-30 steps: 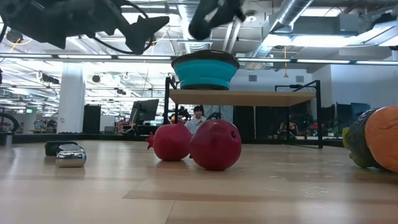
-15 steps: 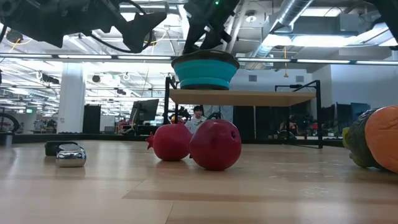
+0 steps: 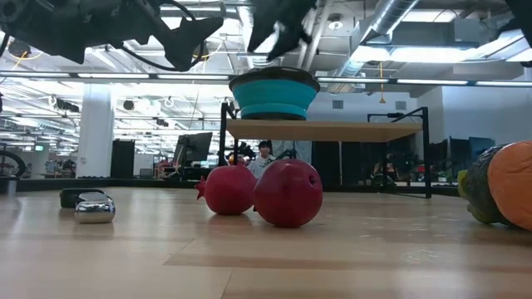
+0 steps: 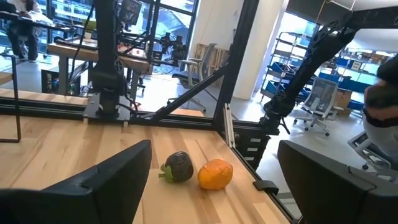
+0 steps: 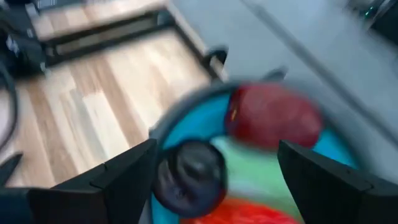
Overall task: Pick & Place Fruit
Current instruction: Put the black mangosteen into the blue strainer bowl on the shelf
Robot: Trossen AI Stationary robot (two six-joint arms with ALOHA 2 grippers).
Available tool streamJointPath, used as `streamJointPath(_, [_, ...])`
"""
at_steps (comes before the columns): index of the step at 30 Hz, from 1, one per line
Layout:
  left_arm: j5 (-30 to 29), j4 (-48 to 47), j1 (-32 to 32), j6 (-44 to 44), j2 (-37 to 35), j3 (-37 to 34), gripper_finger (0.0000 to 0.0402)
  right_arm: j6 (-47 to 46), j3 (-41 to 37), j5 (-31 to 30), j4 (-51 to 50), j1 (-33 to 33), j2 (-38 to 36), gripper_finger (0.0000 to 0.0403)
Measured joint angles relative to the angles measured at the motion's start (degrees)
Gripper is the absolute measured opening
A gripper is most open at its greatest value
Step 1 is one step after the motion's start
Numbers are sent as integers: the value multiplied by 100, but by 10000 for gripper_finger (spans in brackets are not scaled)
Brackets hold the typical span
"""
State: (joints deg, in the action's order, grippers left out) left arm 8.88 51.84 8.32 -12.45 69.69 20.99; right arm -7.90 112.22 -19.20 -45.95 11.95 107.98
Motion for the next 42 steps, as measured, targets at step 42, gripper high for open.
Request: streamJointPath(42, [-487,2,-2,177,4,0,341,-5199,-4074,-1196,-80,-4393,-837,306])
